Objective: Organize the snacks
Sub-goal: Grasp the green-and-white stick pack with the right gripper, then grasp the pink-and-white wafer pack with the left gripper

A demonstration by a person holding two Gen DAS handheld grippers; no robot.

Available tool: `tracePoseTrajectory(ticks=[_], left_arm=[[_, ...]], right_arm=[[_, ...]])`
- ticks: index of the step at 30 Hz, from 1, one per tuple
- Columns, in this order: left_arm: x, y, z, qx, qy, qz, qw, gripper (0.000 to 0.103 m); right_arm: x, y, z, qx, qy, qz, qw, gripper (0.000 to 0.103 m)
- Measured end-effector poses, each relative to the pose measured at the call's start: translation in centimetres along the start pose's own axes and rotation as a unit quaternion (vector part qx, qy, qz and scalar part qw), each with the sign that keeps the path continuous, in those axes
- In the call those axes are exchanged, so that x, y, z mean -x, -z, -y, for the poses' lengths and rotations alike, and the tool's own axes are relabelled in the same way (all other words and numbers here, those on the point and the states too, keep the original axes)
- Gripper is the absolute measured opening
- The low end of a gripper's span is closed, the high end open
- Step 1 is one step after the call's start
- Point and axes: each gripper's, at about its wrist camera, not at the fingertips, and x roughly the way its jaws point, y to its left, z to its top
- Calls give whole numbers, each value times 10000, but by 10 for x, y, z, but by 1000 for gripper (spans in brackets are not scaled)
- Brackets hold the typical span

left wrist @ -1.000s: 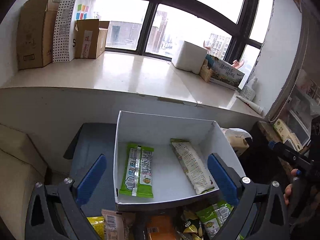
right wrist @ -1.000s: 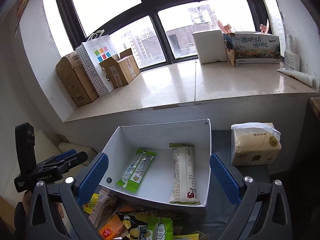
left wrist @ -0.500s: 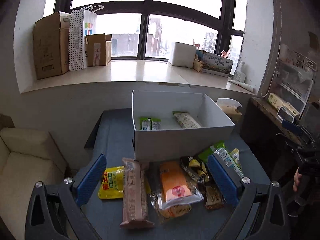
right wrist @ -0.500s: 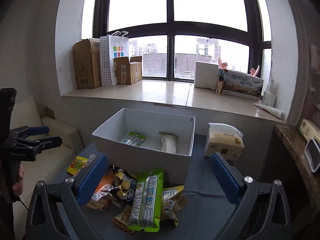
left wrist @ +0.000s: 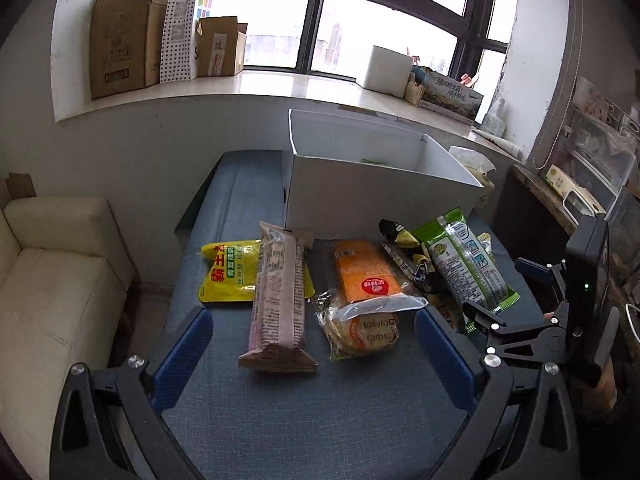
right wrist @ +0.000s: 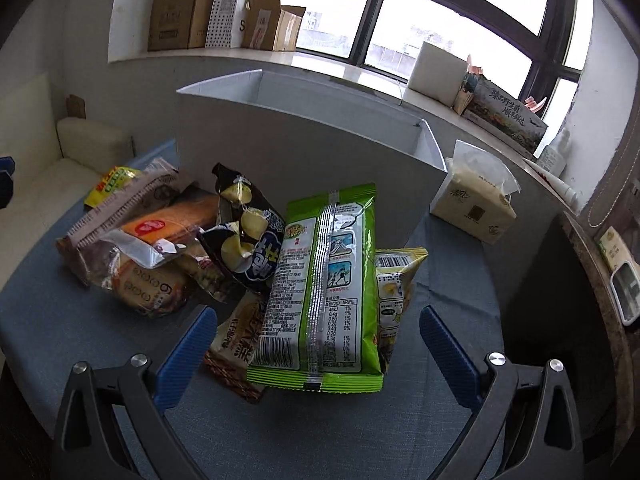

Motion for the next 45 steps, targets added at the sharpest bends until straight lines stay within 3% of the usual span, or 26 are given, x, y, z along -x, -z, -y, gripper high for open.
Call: tracePoseTrajectory(ticks=[5, 9, 10, 16, 19, 23, 29, 33, 38, 41, 43, 45], left_arm=[[-13, 7, -11, 113, -15, -176, 9998, 103], [-22, 12, -18, 210, -63, -301, 9993, 103], [-23, 13, -19, 231, -66, -323, 9992, 103], [-30, 16, -25, 285, -110, -406, 9987, 103], [-33, 14, -25, 259, -88, -423, 9987, 103], [-45, 9, -23, 103, -125, -542, 9984, 103], [-78, -2, -23, -127, -408, -795, 9959, 103], [-109, -4, -22, -375, -598, -1111, 9913, 103], [-138, -6, -28, -491, -715, -1427, 9860, 103], [-145, -9, -36, -375, -597, -1466, 9867, 103], [-144, -9, -37, -440, -615, -1442, 9866, 91], [-137, -7, -34, -525, -423, -1386, 9881, 55]], right_arm=[[-20, 2, -20, 783, 911, -13, 9928, 103], [-35, 7, -36, 1276, 1247, -233, 9837, 73], [-35, 8, -38, 1332, 1385, -168, 9812, 73], [-21, 6, -28, 1089, 1323, 3, 9852, 71], [-5, 4, -16, 743, 1066, 110, 9915, 71], [22, 0, 11, -142, 250, 326, 9991, 71], [53, 6, 62, -1604, -949, 614, 9806, 71], [60, 11, 79, -1967, -1187, 690, 9708, 71], [58, 14, 81, -2049, -1247, 681, 9684, 71], [56, 14, 78, -2015, -1290, 657, 9687, 71], [56, 14, 77, -1981, -1310, 648, 9692, 71], [55, 14, 75, -1979, -1332, 634, 9691, 71]])
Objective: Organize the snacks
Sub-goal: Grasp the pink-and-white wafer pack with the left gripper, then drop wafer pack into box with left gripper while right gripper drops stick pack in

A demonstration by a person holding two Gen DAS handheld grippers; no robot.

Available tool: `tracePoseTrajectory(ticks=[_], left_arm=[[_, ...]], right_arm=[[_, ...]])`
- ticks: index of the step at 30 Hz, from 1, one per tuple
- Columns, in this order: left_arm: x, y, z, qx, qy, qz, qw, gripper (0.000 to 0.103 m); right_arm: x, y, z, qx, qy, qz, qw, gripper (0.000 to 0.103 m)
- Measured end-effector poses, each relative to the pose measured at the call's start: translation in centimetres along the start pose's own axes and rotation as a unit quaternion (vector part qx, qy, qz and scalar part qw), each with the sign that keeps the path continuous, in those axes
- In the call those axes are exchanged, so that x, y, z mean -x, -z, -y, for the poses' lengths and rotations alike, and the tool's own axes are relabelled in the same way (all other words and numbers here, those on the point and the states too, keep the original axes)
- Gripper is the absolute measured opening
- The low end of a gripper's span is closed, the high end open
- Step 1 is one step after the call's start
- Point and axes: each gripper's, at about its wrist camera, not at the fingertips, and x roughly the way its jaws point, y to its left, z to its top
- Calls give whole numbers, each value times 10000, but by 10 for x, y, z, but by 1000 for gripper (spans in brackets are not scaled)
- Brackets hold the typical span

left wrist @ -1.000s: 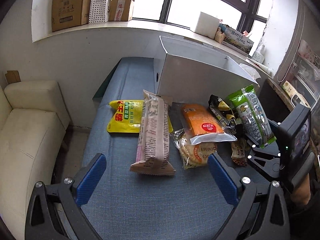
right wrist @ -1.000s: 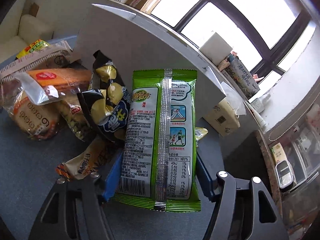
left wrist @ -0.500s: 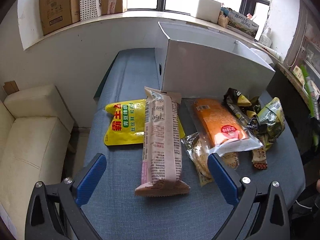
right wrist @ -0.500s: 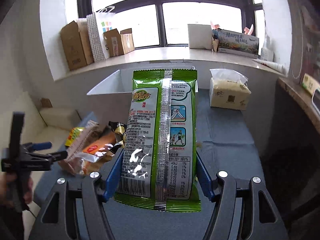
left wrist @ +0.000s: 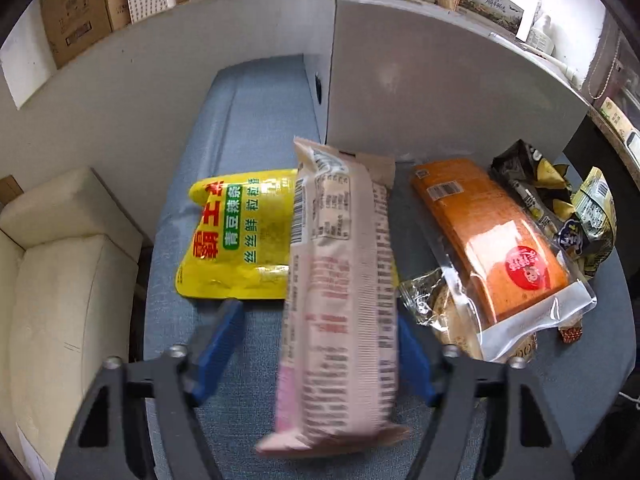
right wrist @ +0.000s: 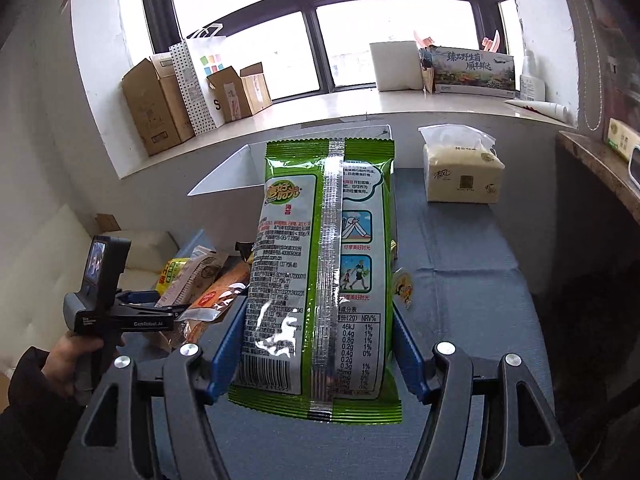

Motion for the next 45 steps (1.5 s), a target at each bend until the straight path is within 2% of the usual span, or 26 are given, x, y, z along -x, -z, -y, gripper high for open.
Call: tracePoseTrajectory(ticks=[2, 4, 12, 16, 21, 27, 30, 33, 38, 39, 40, 42, 43, 45], left_arm=[[7, 4, 2, -4, 16, -19, 10000, 53], [16, 9, 3, 41, 221, 40, 9997, 52], [78, 20, 0, 181, 317, 783, 9963, 52], [113, 9, -1, 318, 690, 1117, 9908, 52], [138, -37, 17, 124, 903, 1476, 9848, 52], [135, -114, 41, 23, 962, 1746, 9799, 52], [117, -153, 47, 140, 1060, 1668, 9802, 52], [90, -184, 50, 228, 938, 1513, 9838, 52], [47, -214, 50, 243, 741, 1280, 9887, 53], [39, -217, 50, 241, 689, 1180, 9903, 57], [32, -218, 49, 257, 537, 1077, 9924, 62], [28, -215, 47, 279, 158, 1141, 9930, 97], [29, -211, 46, 252, 194, 1237, 9918, 101], [33, -206, 44, 245, 292, 1298, 9908, 101]], right_arm=[[0, 2, -2, 19, -20, -16, 10000, 71], [0, 3, -3, 43, -49, -23, 10000, 71], [-4, 6, -7, 55, -190, -73, 9998, 71], [-6, 3, -10, 29, -303, -89, 9995, 71], [-15, -21, -9, 29, -470, -86, 9989, 71], [-42, -88, -5, 38, -512, -54, 9987, 71], [-70, -126, 2, 10, -574, -245, 9981, 71], [-104, -156, 13, 81, -301, -508, 9982, 71], [-154, -180, 33, 20, -290, -952, 9950, 72], [-161, -181, 36, 34, -288, -1009, 9945, 75], [-169, -181, 38, 31, -213, -1119, 9935, 86], [-177, -177, 41, 53, 174, -1230, 9922, 103], [-175, -175, 41, 121, 341, -1087, 9934, 103], [-169, -169, 47, 85, 381, -885, 9953, 103]])
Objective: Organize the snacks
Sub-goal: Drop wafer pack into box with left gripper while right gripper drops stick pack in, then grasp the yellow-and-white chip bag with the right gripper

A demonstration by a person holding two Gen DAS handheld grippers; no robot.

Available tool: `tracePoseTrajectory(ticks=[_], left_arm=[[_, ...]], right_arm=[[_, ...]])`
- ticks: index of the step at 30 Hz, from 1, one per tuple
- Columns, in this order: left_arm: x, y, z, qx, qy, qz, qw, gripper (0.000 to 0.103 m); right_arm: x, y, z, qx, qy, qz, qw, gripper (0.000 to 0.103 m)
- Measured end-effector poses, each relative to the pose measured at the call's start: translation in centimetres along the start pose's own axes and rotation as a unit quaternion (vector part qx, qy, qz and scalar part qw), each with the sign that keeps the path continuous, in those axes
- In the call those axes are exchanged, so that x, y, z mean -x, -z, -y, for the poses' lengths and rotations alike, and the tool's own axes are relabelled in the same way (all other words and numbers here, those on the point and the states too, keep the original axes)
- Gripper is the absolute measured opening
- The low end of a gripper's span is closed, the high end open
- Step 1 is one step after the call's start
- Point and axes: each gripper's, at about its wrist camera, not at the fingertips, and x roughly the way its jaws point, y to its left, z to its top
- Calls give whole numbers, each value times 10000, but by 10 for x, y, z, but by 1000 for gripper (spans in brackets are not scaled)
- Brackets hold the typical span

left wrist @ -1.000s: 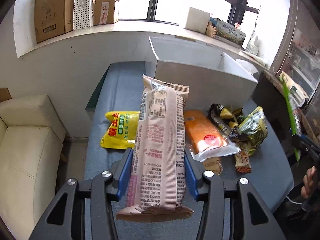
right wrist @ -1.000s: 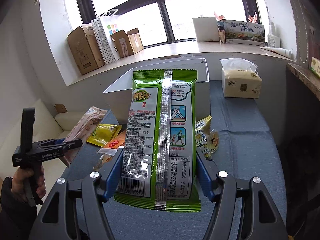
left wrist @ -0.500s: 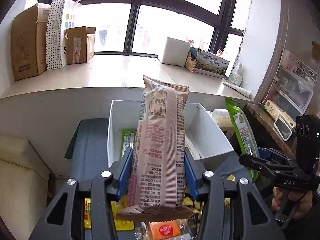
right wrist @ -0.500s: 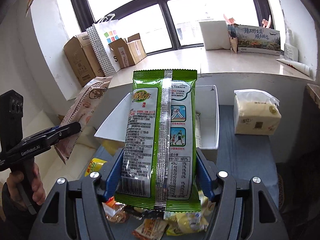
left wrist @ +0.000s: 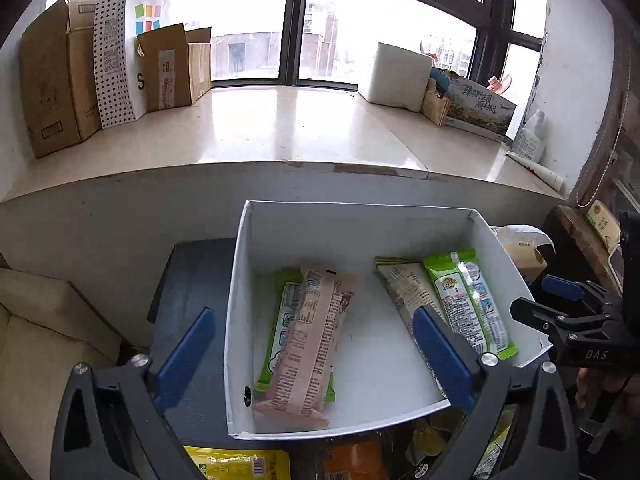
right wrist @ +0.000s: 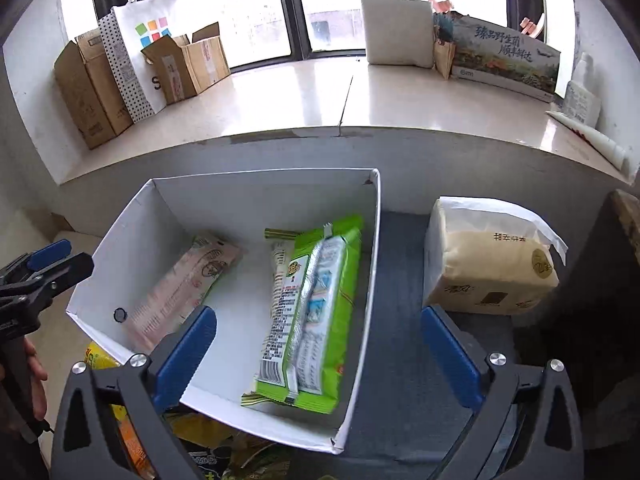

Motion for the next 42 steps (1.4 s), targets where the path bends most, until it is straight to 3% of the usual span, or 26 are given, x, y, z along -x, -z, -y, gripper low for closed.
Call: tracePoseTrajectory(ticks=[3, 6, 14, 17, 23, 25, 30, 33, 35, 42], left_arm=[[7, 3, 1, -85, 3, 15, 10000, 101], [18, 3, 3, -175, -8, 75, 9998, 101], [70, 15, 8, -330, -126, 354, 9987, 103], [96, 32, 11, -395, 96, 456, 9981, 103], [149, 80, 23, -649, -154, 855, 9941, 103], [169, 98, 21, -605, -73, 1031, 9928, 103], [193, 140, 16, -455, -109, 1022, 9937, 103], [189, 165, 9, -195, 147, 673, 9974, 103], [183, 181, 5, -53, 58, 428, 9991, 103], [172, 206, -6, 129, -41, 168, 9998, 103]], right_arm=[[4, 7, 12, -388, -320, -13, 9987, 103], [15, 8, 18, -554, -371, 221, 9975, 103], [82, 15, 5, -331, -692, 1064, 9914, 103], [110, 34, -5, -102, -829, 1280, 9883, 103], [146, 95, -21, 261, -777, 1400, 9868, 103], [153, 121, -24, 340, -652, 1485, 9862, 103], [144, 180, -24, 77, -729, 1214, 9899, 103], [124, 212, -17, -366, -725, 907, 9926, 103], [111, 227, -13, -575, -685, 741, 9932, 103], [87, 224, -15, -395, -492, 473, 9969, 103]])
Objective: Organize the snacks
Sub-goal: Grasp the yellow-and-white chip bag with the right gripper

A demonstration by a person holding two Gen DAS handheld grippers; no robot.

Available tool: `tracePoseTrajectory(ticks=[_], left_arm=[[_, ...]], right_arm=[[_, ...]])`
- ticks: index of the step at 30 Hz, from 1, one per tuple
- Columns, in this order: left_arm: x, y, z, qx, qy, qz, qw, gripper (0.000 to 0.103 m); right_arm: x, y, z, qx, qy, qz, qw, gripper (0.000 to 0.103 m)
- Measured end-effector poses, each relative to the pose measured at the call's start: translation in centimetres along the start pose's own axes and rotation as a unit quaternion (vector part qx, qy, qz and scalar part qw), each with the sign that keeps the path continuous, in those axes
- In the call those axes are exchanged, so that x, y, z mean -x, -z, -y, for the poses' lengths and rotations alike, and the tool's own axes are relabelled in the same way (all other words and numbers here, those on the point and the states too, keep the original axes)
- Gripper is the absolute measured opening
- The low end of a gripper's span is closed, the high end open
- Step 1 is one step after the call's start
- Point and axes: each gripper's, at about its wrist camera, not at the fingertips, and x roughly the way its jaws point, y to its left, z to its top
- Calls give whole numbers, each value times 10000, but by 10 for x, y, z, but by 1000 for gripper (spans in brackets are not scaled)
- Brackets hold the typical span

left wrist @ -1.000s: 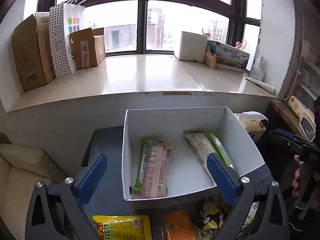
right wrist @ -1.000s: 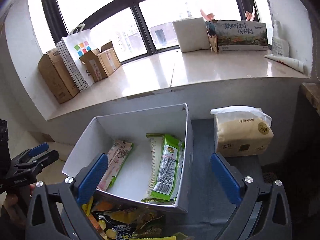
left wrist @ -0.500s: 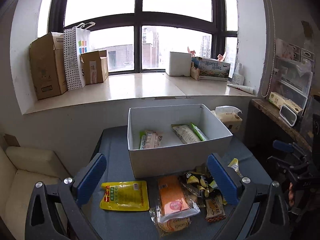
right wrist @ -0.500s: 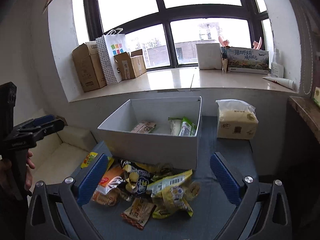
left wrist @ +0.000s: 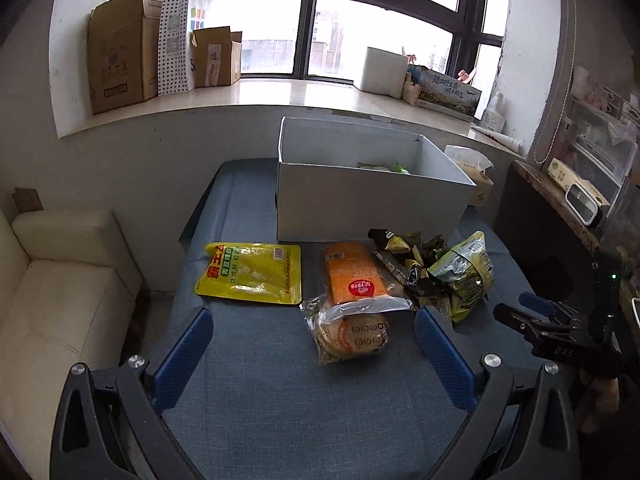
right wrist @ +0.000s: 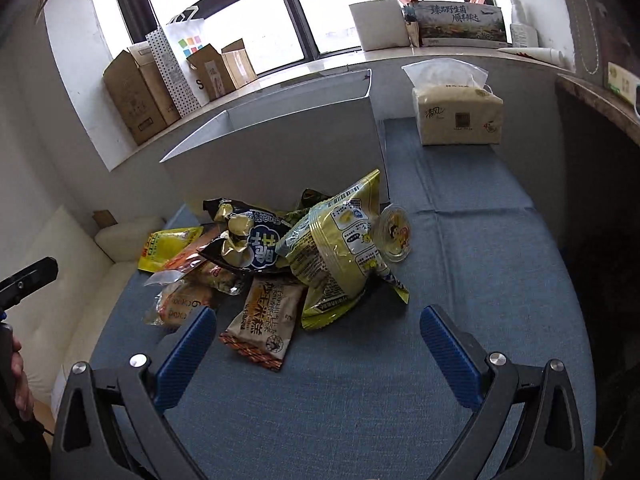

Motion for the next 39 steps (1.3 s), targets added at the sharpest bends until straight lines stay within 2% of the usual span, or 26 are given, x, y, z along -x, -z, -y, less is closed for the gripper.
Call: tracePoseTrajectory(ticks=[3, 7, 10, 15, 17, 18, 21, 27, 30, 33, 37, 39], left_arm=[[-3, 0, -3, 41, 39, -49, 10000, 103], [-6, 0, -4, 54, 49, -73, 9999, 103], [-9, 1, -5, 81, 66, -133, 9999, 103], [-18, 3, 2, 26, 127, -218, 9997, 103], [-24, 3, 6, 9, 134, -283, 9995, 103], [-27, 2, 9, 6, 154, -319, 9994, 103], [-35, -1, 21, -57, 279, -350, 9990, 103], [-59, -12, 41, -164, 661, -580, 9960, 103], [-77, -23, 57, -378, 715, -668, 9945, 103], [-103, -36, 67, -364, 812, -920, 9918, 103], [-137, -54, 83, -521, 766, -1059, 9900, 103], [-159, -59, 90, -637, 630, -1234, 9883, 103]], right_arm=[[-16, -11, 2, 95, 20, -89, 9999, 103], [-40, -23, 10, 4, -4, -417, 9991, 103], [-54, -27, 10, 97, 210, -536, 9983, 103], [-72, -27, 6, 24, 151, -644, 9978, 103], [-79, -25, 5, 65, 127, -737, 9972, 92], [-80, -24, 6, 68, 219, -735, 9970, 76], [-69, -23, 9, -68, 36, -605, 9981, 58], [-27, -16, 23, -260, -178, -213, 9993, 56], [-3, -12, 32, -517, -321, 9, 9981, 56], [21, -9, 38, -606, -369, 233, 9972, 56], [42, -7, 44, -737, -443, 388, 9955, 56], [46, -6, 47, -779, -418, 447, 9951, 56]])
